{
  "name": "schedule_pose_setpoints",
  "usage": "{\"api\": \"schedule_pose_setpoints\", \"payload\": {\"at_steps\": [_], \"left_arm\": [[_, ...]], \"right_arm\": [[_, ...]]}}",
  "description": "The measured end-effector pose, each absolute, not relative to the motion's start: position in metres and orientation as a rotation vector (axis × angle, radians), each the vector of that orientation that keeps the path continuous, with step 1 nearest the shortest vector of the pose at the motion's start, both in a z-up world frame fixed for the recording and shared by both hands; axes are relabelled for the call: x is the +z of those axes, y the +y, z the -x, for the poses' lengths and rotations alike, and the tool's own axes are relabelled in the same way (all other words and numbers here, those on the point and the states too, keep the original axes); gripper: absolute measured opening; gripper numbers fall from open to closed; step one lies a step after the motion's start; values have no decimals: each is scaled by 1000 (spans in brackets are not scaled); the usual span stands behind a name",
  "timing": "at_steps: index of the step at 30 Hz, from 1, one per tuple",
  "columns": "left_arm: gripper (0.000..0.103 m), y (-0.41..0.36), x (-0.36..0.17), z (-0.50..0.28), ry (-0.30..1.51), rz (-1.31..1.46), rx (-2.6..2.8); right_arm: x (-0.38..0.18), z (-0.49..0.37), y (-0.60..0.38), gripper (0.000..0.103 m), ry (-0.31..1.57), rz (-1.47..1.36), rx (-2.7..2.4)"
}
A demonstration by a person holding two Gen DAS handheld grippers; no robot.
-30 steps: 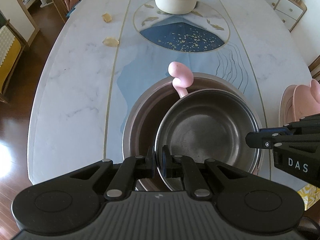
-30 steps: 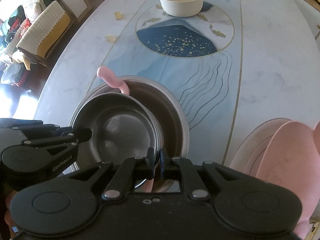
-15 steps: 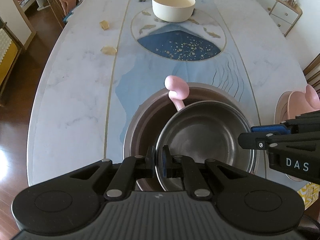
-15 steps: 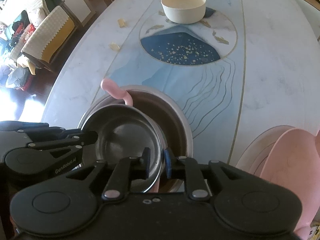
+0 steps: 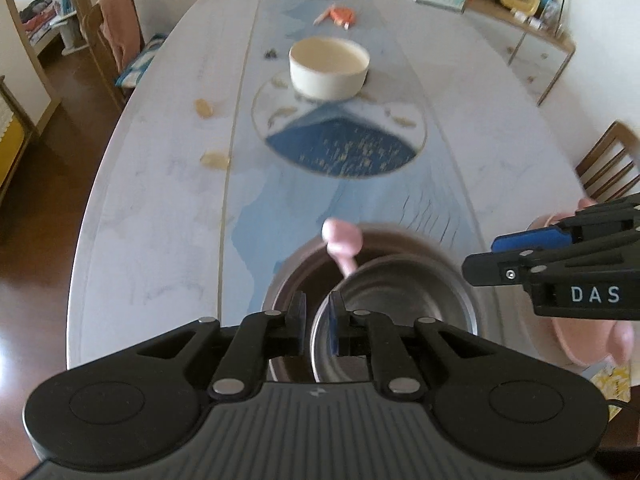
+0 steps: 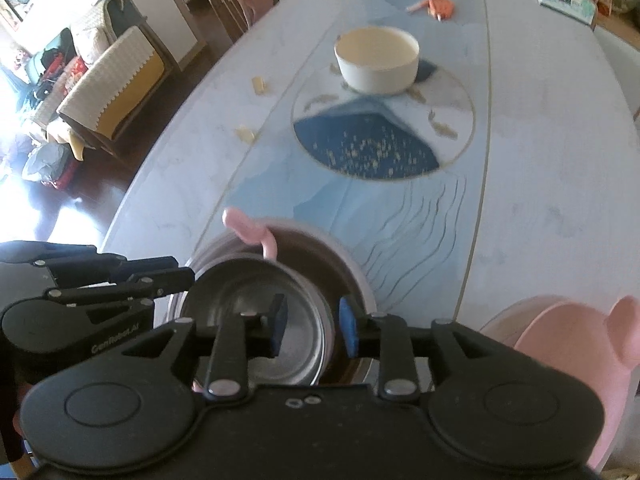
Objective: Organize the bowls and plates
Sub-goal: 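Open both tools to release the pink pot and lift away, then move both tools to the rim of the cream bowl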
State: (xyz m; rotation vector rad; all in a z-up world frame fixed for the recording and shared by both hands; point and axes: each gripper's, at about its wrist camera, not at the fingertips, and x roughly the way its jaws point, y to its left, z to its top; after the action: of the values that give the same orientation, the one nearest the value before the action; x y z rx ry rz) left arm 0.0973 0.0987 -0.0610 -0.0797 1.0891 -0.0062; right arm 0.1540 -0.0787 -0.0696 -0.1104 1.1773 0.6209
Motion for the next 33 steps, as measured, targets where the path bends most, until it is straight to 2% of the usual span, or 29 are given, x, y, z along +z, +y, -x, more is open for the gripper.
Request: {"api": "schedule_pose_setpoints", "payload": {"at_steps": [6,8,10,12,17,21,25,28,33], "left_arm": [[12,104,-38,-107,1022,102,-32],[21,106,-32,-112,1004,105,-34],[50,107,-25,-118,978,103,-24],[63,107,-18,-125,941,93,-7],[65,111,-7,-155,917,91,3],[75,116,0,-184,896,101,24],[76,120,2,-214,873,116,51],[77,119,2,-235,855,108,69],[77,119,-2,-274,853,89,87]], "right_arm": [[-52,-166,-81,41,1130,107,629],[-45,-172,-82,43,1114,102,631],[-39,-179,-83,46,1095,100,635],[-31,-186,-83,51,1070,104,637],[-14,-215,-83,63,1010,107,626],[-4,-240,-81,76,963,112,615],[-4,-266,-77,83,936,121,607],[-7,-285,-74,92,921,126,611],[-20,-317,-69,95,927,134,591]]}}
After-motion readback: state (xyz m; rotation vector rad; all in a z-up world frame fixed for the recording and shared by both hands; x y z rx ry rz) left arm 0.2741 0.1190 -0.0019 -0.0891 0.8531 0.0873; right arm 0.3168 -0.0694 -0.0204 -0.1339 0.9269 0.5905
